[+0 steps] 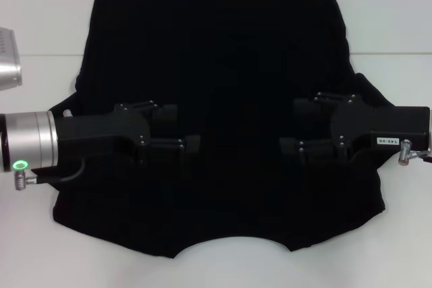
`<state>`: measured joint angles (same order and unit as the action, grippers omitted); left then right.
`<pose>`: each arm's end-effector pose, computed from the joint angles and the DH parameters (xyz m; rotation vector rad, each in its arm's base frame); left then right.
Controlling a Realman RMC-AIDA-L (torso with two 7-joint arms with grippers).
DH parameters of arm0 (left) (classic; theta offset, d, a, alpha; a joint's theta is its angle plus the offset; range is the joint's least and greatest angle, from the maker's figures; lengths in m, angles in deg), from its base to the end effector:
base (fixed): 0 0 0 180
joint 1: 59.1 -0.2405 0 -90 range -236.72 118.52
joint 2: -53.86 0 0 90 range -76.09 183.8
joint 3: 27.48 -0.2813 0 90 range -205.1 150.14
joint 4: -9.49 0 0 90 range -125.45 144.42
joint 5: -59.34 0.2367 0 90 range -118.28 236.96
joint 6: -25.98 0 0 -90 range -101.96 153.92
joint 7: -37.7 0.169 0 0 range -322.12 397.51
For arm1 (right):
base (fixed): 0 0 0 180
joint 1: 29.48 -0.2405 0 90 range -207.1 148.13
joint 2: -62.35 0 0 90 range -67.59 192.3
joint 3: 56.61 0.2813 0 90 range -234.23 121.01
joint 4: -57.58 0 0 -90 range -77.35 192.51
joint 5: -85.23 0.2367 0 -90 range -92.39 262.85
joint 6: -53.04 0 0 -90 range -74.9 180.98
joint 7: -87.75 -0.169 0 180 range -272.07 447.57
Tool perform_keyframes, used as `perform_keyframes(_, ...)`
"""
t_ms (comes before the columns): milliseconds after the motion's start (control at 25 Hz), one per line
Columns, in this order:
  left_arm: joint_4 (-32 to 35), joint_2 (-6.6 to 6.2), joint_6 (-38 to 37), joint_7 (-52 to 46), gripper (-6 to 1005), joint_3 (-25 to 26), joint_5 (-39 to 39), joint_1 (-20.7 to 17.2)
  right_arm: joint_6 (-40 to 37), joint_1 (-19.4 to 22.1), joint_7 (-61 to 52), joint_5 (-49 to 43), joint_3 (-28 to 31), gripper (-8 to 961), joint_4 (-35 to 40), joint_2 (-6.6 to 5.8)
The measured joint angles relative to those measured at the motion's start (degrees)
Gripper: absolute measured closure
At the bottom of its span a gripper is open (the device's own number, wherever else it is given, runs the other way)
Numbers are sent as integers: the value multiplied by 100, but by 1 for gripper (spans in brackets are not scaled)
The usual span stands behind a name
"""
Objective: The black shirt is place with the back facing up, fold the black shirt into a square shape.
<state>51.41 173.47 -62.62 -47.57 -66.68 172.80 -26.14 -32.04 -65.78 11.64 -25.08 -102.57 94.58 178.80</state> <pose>-0.2602 0.3954 -0.0197 -2.6961 -0.6287 -0.7344 0.2490 0.4123 -0.0264 -2.7670 0.3689 0.6373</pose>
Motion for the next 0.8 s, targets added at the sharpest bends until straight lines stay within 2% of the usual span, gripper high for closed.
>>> perform_keyframes(600,0,11,0,1,87,0,0,9,58,-42,-29,9,0,38,-10,7)
perform_keyframes(800,0,17,1,-15,88,0,0,9,62,-39,-34,70,26,39,-13,56)
